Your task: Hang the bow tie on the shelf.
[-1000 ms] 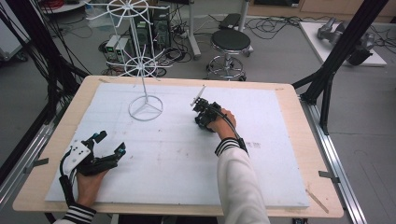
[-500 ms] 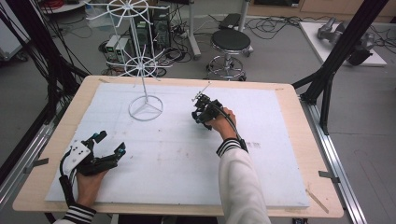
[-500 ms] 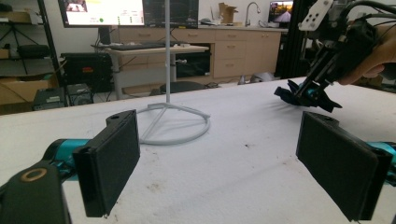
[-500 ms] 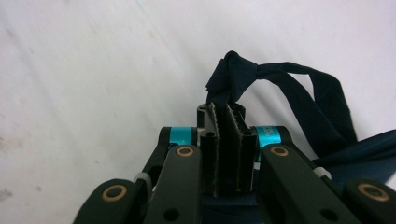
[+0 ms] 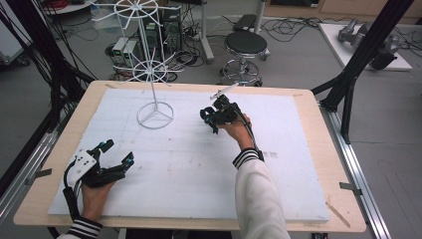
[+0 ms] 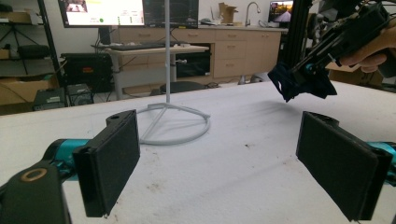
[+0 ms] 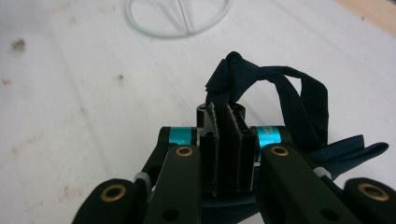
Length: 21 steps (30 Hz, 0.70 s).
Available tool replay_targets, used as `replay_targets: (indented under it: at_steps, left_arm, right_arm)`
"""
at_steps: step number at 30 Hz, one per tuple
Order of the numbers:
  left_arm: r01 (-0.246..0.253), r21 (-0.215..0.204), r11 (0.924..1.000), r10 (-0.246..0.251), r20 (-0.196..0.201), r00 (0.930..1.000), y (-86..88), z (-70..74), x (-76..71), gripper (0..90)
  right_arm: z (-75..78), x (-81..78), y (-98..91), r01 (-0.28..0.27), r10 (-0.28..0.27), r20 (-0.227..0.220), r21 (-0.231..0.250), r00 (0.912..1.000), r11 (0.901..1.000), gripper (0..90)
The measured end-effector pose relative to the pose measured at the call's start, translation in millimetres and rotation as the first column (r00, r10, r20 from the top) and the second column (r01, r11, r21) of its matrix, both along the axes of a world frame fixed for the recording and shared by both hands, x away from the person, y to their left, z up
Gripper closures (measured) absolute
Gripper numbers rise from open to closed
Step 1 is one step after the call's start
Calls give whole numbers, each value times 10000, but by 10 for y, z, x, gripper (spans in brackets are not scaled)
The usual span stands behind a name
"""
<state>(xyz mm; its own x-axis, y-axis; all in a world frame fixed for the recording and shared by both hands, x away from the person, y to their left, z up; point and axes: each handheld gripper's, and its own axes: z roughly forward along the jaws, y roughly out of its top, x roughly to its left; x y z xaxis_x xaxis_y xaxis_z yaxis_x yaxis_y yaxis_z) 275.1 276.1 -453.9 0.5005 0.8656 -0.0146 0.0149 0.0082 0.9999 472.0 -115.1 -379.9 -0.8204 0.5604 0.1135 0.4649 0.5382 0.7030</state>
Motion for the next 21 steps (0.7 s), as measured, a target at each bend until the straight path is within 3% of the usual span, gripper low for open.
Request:
replay_targets:
  at_steps: [9, 13, 16, 18, 19, 21]
  left_arm:
    - [-3, 9, 10000, 3, 8, 10000, 0, 0, -2, 139]
    - [-7, 5, 10000, 7, 4, 10000, 1, 0, -1, 139]
    - [-7, 9, 10000, 7, 5, 10000, 1, 0, -1, 139]
    - [-7, 6, 10000, 7, 5, 10000, 0, 0, -1, 139]
    - [-6, 10, 10000, 6, 3, 10000, 1, 0, -1, 139]
    - [-2, 4, 10000, 2, 9, 10000, 0, 0, 0, 139]
  right_arm:
    - [95, -34, 4, -141, 79, 478, 1314, 9988, 9912, 838]
    - [125, -48, 8, -125, 5, 747, 1604, 9972, 9870, 838]
    - [180, -72, 20, -50, -264, 1347, 2277, 9905, 9737, 833]
    - [195, -83, 24, -85, -276, 1416, 2483, 9895, 9686, 833]
    - [222, -97, 39, -185, -303, 1736, 2728, 9843, 9619, 835]
    - [234, -105, 44, -220, -318, 1847, 2820, 9823, 9592, 835]
